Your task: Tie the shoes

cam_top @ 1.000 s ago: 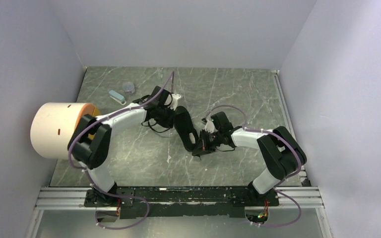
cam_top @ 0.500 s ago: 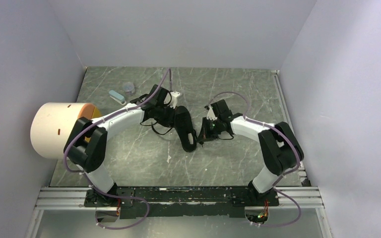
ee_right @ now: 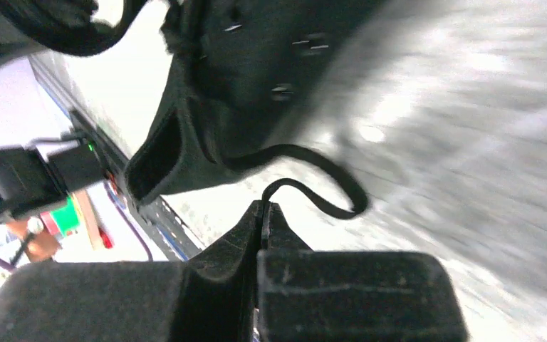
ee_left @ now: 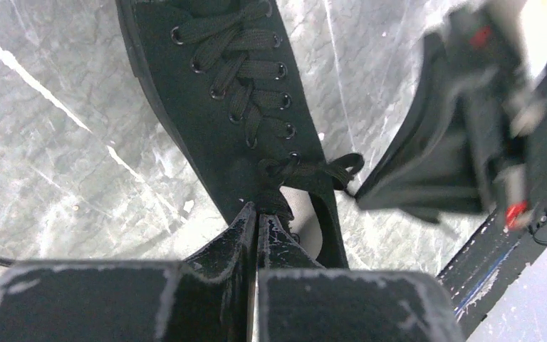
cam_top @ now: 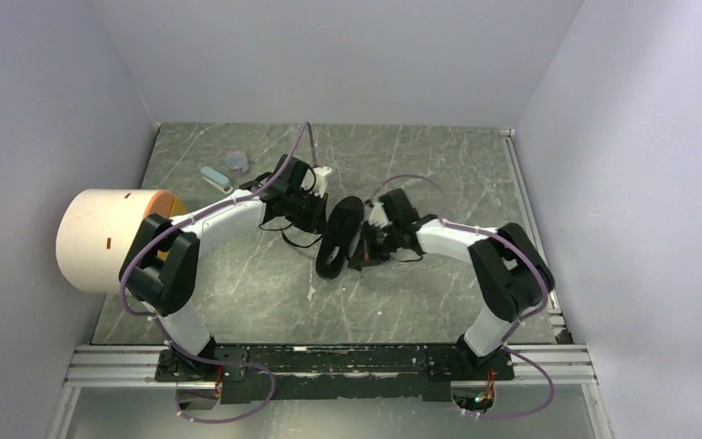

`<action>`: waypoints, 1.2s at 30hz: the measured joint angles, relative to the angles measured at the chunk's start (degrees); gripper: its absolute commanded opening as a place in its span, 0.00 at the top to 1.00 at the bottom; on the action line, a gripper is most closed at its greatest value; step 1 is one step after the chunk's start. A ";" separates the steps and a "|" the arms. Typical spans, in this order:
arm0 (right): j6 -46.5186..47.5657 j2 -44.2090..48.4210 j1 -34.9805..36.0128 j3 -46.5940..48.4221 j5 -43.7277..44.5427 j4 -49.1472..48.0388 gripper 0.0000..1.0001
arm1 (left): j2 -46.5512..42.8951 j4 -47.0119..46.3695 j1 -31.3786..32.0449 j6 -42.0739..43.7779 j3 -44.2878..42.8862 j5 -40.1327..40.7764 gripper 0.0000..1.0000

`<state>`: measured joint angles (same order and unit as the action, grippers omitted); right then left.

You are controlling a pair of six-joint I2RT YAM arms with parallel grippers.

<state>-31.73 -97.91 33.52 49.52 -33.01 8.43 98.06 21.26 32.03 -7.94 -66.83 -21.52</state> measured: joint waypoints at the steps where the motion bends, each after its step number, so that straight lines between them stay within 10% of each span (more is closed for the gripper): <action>1: -0.24 1.73 -2.19 -0.94 -0.26 0.00 1.00 | 0.00 -0.44 -0.20 -0.09 0.02 -0.63 0.95; 13: -2.67 2.43 -17.40 7.10 -5.64 3.21 1.00 | 0.79 -6.21 -0.76 -1.38 -0.20 -7.34 0.95; 28: -18.29 -30.64 -0.48 46.62 2.23 1.07 1.00 | -0.79 -10.95 -3.82 -8.50 8.17 -8.79 0.95; 36: -16.74 -33.64 4.76 46.80 3.80 7.48 0.54 | -3.69 -12.79 -4.26 -8.83 9.97 -9.90 0.95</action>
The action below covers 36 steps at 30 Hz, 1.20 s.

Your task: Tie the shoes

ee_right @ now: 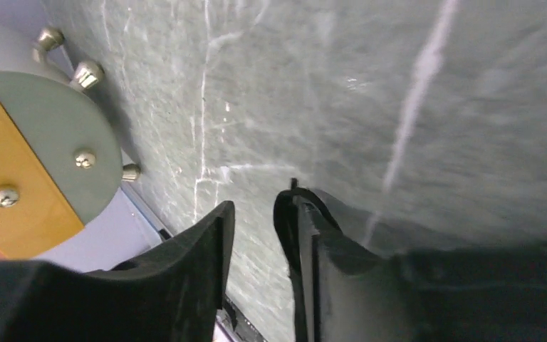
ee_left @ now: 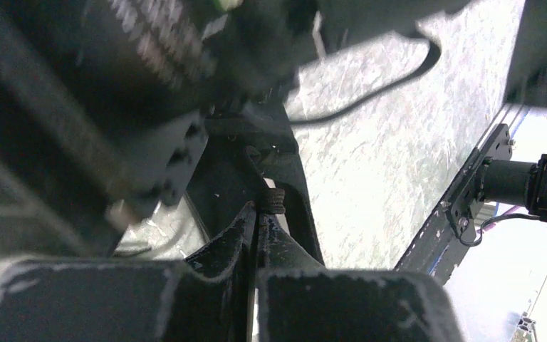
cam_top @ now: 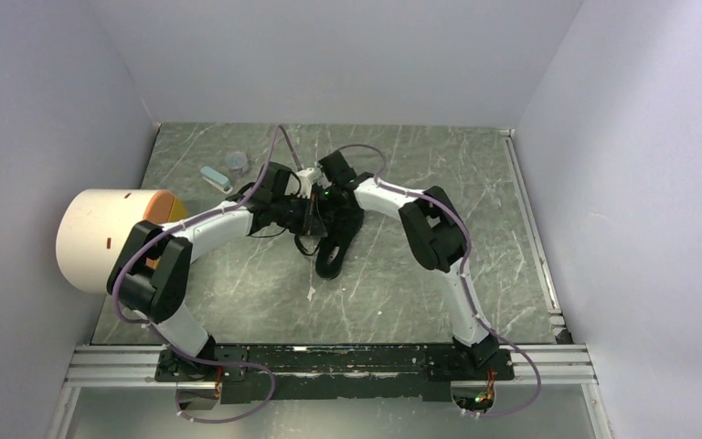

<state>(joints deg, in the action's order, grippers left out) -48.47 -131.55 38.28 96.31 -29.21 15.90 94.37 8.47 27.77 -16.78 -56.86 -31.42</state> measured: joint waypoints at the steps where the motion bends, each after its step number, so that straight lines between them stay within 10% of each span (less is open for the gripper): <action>1: 0.46 0.22 -0.87 -0.17 -0.50 0.66 0.51 | -0.09 -0.44 -0.09 -0.09 0.07 -0.13 0.95; 22: 17.33 30.12 -12.00 -24.85 -6.25 5.09 0.30 | 3.63 -1.60 -0.74 -0.63 -3.10 -4.52 0.95; 36: 14.43 37.79 5.44 -35.71 15.61 5.53 0.32 | 7.63 -2.10 -1.07 -4.20 -6.10 -7.80 0.95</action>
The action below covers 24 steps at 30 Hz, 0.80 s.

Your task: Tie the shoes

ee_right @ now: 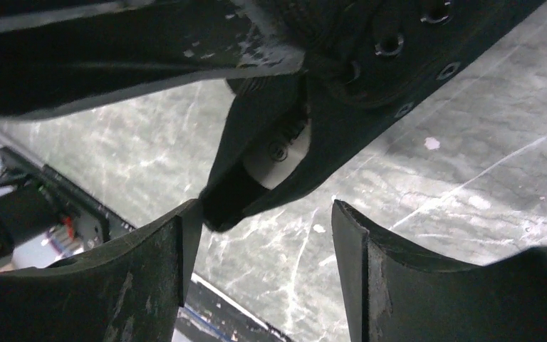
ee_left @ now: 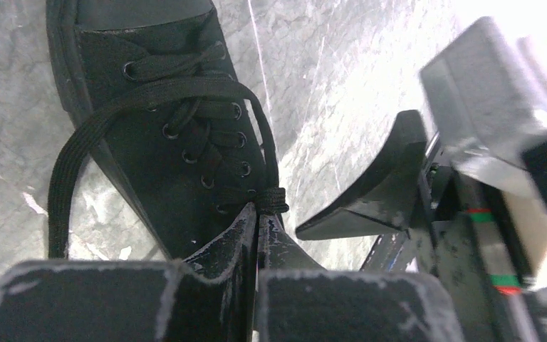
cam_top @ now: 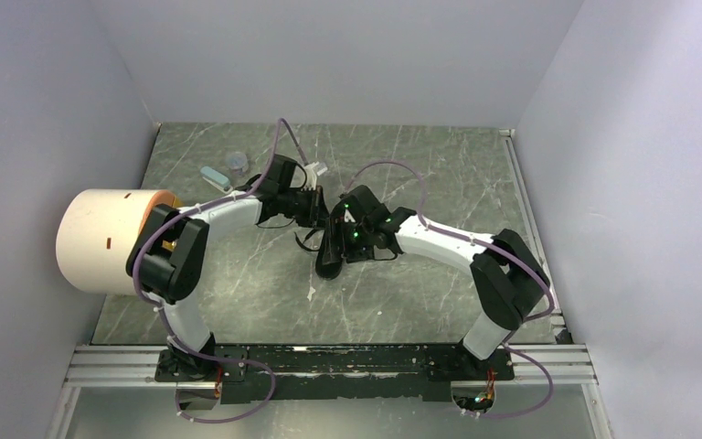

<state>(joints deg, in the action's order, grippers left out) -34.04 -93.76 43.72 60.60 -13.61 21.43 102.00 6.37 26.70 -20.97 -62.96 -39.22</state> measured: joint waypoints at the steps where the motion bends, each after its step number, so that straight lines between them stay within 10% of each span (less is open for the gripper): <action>1: -0.46 -0.68 0.46 0.02 1.44 -0.24 0.34 | 0.35 -0.35 -0.02 -0.81 0.00 -0.28 0.95; 15: -0.37 -1.66 2.12 -1.49 23.30 5.38 0.44 | 3.58 -5.97 -0.42 -8.70 -0.79 -2.49 0.95; 24: 8.28 1.70 1.25 -0.15 25.53 7.19 0.29 | 4.90 -7.41 -0.42 -10.91 -1.20 -3.34 0.95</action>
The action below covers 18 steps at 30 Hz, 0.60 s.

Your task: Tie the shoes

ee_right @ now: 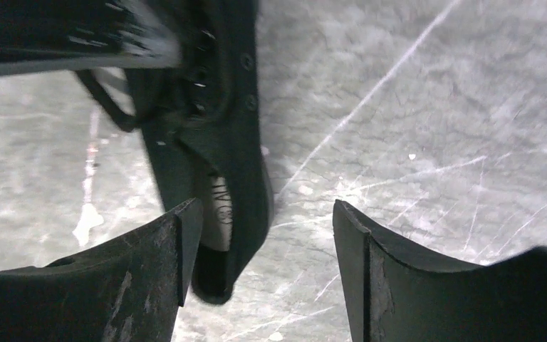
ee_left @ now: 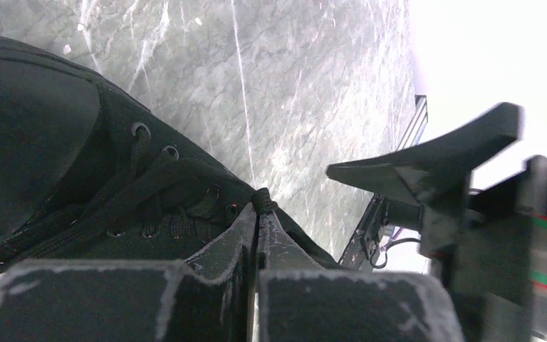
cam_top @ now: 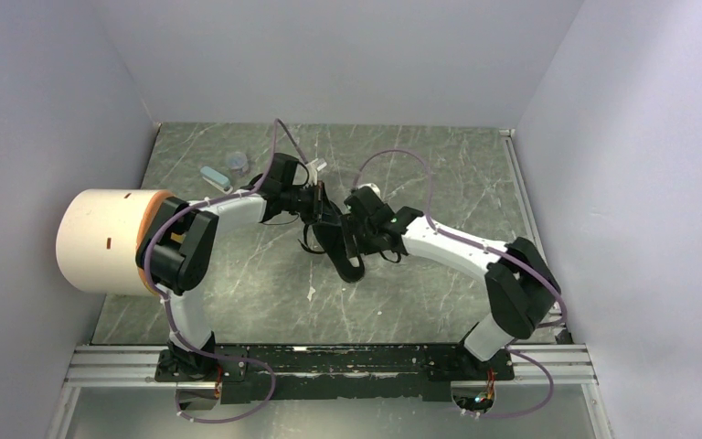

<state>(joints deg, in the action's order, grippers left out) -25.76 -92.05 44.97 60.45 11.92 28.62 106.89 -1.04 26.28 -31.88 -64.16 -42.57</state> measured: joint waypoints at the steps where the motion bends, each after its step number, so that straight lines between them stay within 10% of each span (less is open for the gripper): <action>1: 0.70 1.05 0.04 0.55 -0.35 -0.04 0.29 | 0.00 0.00 -0.07 0.00 0.00 -0.07 0.95; 18: 5.88 -6.38 14.62 -3.54 -2.62 -37.11 0.45 | 5.40 0.44 -2.21 -1.57 -3.34 -4.48 0.95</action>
<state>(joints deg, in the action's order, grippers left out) -19.88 -98.43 59.59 56.90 9.30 -8.49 112.29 -0.60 24.08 -33.45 -67.51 -47.05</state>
